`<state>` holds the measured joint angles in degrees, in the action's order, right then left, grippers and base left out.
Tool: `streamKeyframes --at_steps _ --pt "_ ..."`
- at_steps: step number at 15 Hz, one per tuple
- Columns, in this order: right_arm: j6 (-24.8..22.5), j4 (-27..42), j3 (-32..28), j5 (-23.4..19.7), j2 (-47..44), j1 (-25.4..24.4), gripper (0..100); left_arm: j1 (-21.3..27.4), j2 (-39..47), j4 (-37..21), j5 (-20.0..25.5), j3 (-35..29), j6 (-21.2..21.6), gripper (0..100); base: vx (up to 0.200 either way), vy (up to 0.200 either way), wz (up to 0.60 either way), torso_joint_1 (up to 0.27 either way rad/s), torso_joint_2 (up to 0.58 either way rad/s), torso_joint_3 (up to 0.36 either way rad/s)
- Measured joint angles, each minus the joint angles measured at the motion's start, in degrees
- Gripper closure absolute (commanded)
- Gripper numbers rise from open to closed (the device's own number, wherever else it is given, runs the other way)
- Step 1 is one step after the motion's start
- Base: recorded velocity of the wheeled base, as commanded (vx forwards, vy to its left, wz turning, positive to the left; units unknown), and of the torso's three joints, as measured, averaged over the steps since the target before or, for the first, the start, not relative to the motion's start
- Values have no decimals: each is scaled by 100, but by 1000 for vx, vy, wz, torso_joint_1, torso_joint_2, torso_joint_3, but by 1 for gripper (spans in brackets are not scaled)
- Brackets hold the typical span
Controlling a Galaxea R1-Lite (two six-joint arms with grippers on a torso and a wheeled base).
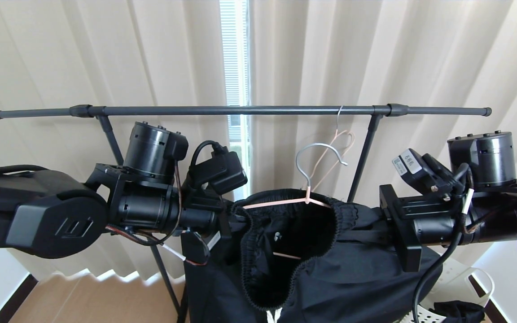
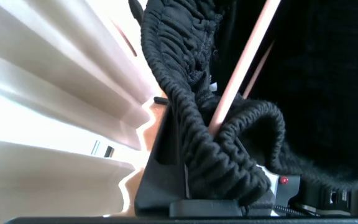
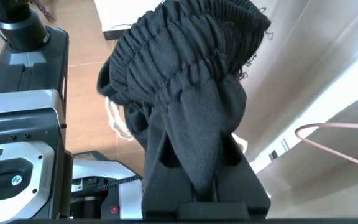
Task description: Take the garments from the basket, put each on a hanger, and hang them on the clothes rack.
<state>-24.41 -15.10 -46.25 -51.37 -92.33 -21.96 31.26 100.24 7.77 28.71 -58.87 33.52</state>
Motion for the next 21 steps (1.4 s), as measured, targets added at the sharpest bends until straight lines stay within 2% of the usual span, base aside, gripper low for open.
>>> streamKeyframes --at_steps 3,4,8,13,21 --pt "-35 0 -9 30 -22 5 100 -6 -171 -2 -5 102 -5 100 0 0 0 0 0 0" --pt "-46 -6 4 35 -33 5 0 -9 -218 -7 -6 129 -5 100 0 0 0 0 0 0" --pt "-148 -118 98 88 -52 13 0 -23 -378 -2 -16 195 -9 100 0 0 0 0 0 0" --pt "-316 -126 122 85 7 254 0 -98 -661 -2 -13 355 -29 100 0 0 0 0 0 0" --pt "-301 -197 133 -101 176 477 0 -688 -1359 9 5 920 -60 100 0 0 0 0 0 0"
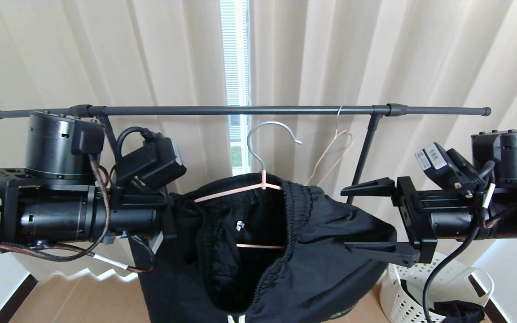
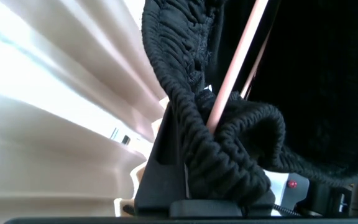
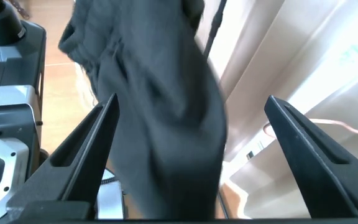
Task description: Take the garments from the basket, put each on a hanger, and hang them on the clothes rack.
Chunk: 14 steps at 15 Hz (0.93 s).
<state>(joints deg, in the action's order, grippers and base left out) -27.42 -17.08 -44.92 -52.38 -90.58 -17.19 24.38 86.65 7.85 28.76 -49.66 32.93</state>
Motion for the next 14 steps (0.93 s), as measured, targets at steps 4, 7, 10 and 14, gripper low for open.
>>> streamKeyframes --at_steps 4,7,10,14 --pt "-2 -2 -9 -39 15 88 0 -269 -501 -5 0 312 -252 100 0 0 0 0 0 0" --pt "-4 -10 -35 -27 -71 140 0 -355 -739 -6 0 435 -446 100 0 0 0 0 0 0" --pt "-11 -279 -46 -30 -215 276 0 -394 -848 -6 0 471 -461 100 0 0 0 0 0 0" --pt "-91 -293 -17 -27 -388 379 0 -507 -942 -6 1 471 -606 100 0 0 0 0 0 0"
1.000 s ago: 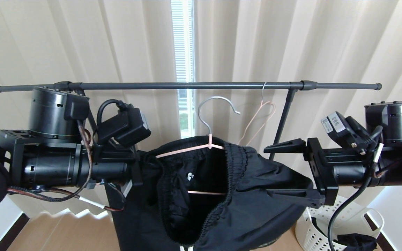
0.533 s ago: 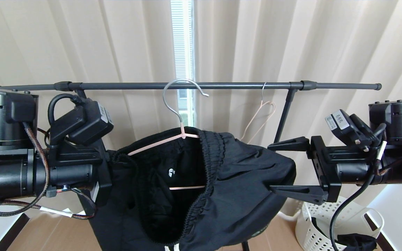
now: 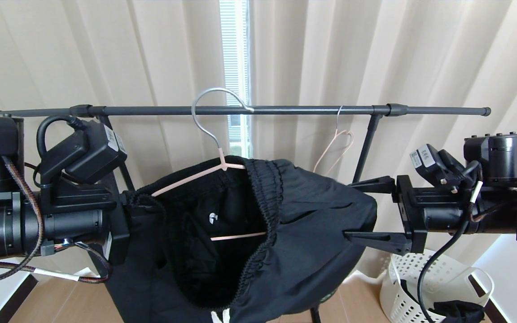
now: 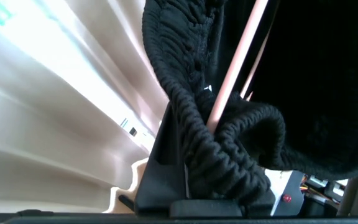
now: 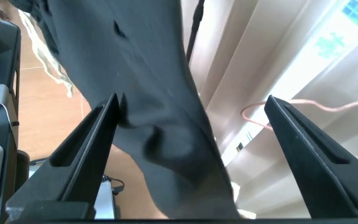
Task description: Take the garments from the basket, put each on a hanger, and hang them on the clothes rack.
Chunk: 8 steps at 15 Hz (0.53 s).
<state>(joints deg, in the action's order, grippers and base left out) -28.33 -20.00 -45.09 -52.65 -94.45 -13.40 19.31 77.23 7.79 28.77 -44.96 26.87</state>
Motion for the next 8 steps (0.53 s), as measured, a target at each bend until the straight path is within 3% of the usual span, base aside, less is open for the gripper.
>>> streamKeyframes --at_steps 8 --pt "-93 -5 6 2 -221 15 0 -160 -146 1 7 -11 -271 100 0 0 0 0 0 0"
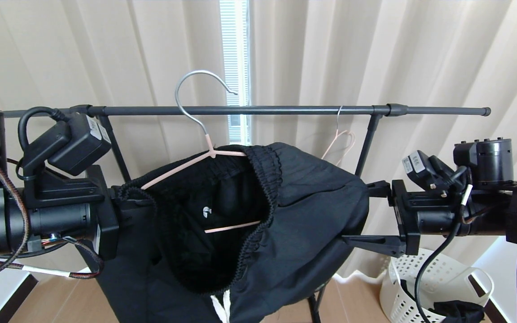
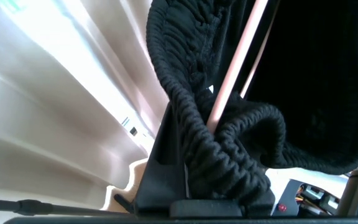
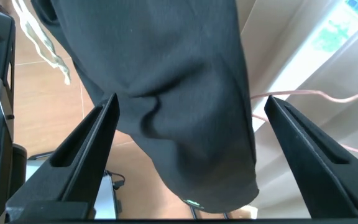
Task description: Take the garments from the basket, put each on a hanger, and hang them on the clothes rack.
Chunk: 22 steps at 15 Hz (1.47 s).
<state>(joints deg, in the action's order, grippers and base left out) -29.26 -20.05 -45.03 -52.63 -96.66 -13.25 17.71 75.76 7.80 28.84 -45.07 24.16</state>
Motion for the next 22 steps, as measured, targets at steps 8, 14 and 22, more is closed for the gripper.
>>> streamKeyframes --at_steps 8,14,22 --pt "-9 -33 -89 35 -334 24 100 -7 -20 245 2 12 -167 100 0 0 0 0 0 0" --pt "-7 -33 -265 35 -513 328 100 -221 -165 246 0 91 -290 100 0 0 0 0 0 0" --pt "-5 -37 -290 55 -601 391 100 -422 -234 245 9 117 -466 100 0 0 0 0 0 0"
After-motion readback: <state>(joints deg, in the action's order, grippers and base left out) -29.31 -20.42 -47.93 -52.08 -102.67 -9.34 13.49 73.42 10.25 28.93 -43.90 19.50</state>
